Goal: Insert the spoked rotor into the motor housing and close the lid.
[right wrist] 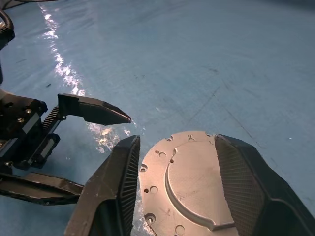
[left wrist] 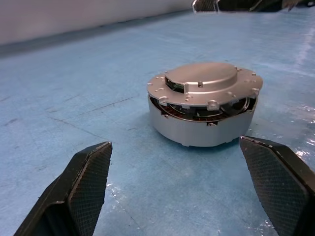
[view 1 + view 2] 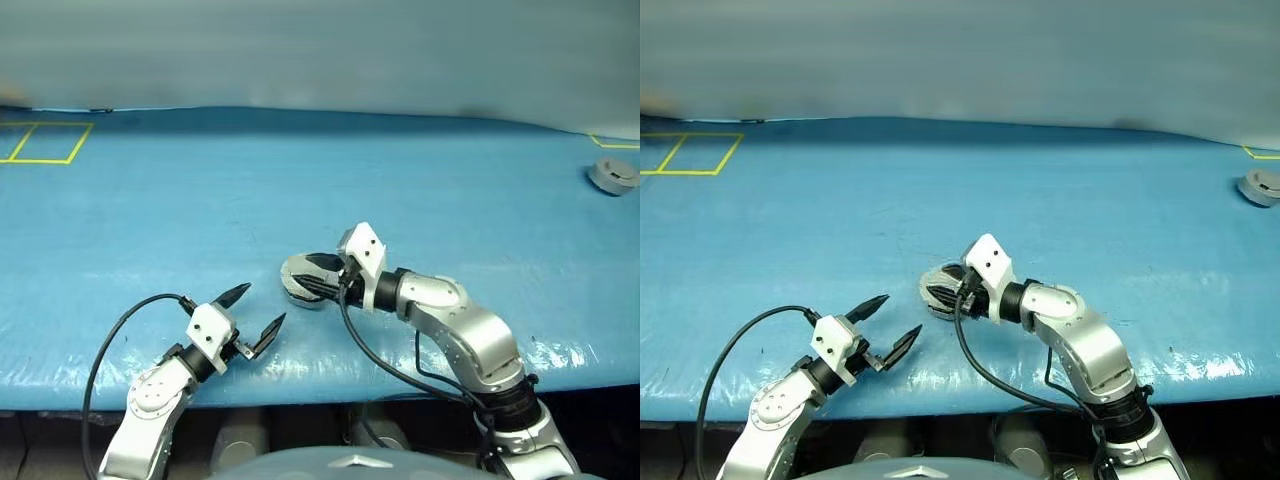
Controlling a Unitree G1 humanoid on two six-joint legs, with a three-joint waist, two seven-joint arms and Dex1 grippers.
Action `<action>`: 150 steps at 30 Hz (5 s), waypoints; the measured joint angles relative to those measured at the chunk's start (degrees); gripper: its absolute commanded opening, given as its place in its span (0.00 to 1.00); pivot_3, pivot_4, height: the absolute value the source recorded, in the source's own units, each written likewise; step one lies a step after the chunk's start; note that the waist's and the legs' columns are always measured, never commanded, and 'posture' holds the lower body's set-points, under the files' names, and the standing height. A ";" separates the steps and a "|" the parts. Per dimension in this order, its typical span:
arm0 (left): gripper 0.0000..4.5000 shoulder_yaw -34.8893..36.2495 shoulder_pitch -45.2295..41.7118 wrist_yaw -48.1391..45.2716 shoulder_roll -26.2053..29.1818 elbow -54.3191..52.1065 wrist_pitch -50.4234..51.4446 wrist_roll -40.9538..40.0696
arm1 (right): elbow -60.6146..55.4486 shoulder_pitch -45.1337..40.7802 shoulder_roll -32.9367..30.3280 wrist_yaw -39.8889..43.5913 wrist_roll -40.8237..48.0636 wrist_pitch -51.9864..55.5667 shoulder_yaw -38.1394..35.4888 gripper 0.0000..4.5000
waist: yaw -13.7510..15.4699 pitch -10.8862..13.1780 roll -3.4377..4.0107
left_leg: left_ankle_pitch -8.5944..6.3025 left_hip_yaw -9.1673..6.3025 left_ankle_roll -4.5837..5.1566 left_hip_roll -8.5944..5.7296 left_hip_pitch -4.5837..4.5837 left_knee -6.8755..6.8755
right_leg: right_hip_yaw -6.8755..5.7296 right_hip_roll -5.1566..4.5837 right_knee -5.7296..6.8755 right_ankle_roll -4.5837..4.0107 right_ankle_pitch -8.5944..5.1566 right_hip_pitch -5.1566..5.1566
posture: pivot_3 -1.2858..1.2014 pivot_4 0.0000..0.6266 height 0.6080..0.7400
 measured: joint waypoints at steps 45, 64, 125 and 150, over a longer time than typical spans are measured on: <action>1.00 -0.63 -0.21 -0.68 -0.95 2.58 -1.78 -0.25 | 17.67 -2.39 2.14 0.44 -8.86 -15.26 5.07 0.68 | 0.10 -0.02 -0.02 | 0.00 0.03 0.00 0.01 0.04 0.02 | -0.02 0.04 0.02 -0.01 0.03 0.06 | 0.52 0.24 1.00; 1.00 -0.62 -0.17 -0.29 -0.95 2.57 -1.77 -0.21 | 26.83 -9.94 0.08 10.68 -8.52 -17.40 4.74 0.68 | 0.05 -0.09 -0.05 | 0.01 0.06 0.01 0.03 0.22 0.16 | 0.00 0.04 0.07 0.00 0.05 0.18 | 0.52 0.24 1.00; 1.00 -0.63 -0.25 0.57 -0.28 2.38 -1.76 -0.02 | 35.62 -14.51 -0.34 17.03 -12.33 -26.10 6.48 0.68 | 0.04 -0.28 -0.03 | 0.03 0.10 -0.01 0.09 0.82 -0.11 | 0.11 -0.09 -0.02 0.06 -0.03 0.29 | 0.52 0.24 1.00; 1.00 -0.62 -0.54 0.62 -0.25 2.38 -1.76 -0.01 | 38.94 -15.12 -1.32 20.41 -12.56 -32.37 6.31 0.68 | 0.22 -0.27 -0.04 | 0.01 0.09 0.01 0.01 0.74 -0.41 | 0.06 -0.13 -0.16 -0.13 -0.07 0.20 | 0.52 0.24 1.00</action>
